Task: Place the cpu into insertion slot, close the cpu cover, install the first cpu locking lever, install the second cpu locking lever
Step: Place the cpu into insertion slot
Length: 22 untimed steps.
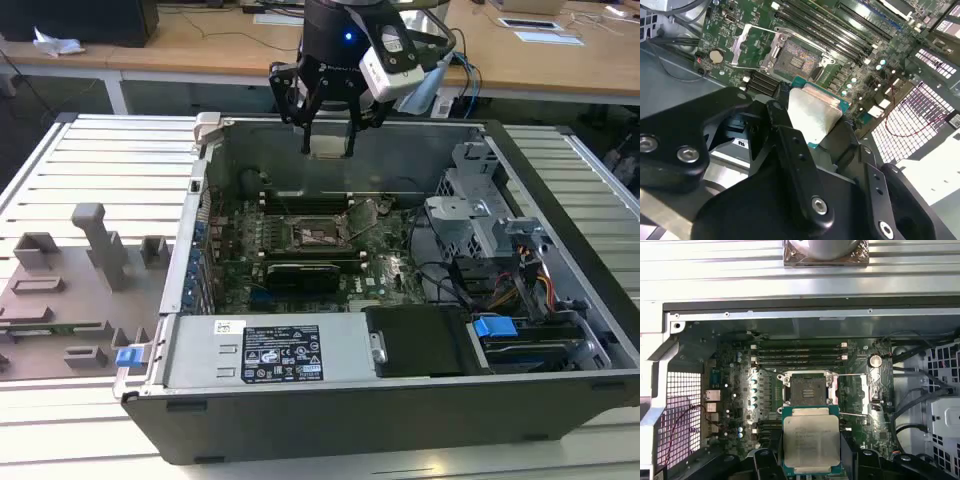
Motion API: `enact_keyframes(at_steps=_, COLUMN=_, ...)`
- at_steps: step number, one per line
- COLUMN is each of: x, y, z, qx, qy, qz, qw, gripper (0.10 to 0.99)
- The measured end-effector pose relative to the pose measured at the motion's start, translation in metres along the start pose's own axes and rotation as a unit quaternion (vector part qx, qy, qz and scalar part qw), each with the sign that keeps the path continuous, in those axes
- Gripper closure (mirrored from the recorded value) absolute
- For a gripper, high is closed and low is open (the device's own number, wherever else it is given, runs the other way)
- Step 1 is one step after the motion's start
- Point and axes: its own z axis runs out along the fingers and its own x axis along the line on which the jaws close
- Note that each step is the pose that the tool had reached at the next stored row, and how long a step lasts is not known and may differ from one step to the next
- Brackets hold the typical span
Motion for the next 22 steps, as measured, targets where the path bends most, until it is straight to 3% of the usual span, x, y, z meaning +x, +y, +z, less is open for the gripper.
enact_keyframes(at_steps=22, x=-0.0005, y=-0.0023, z=0.0262, qx=0.0003, qy=0.0, qz=0.0, qw=1.0, gripper=0.541)
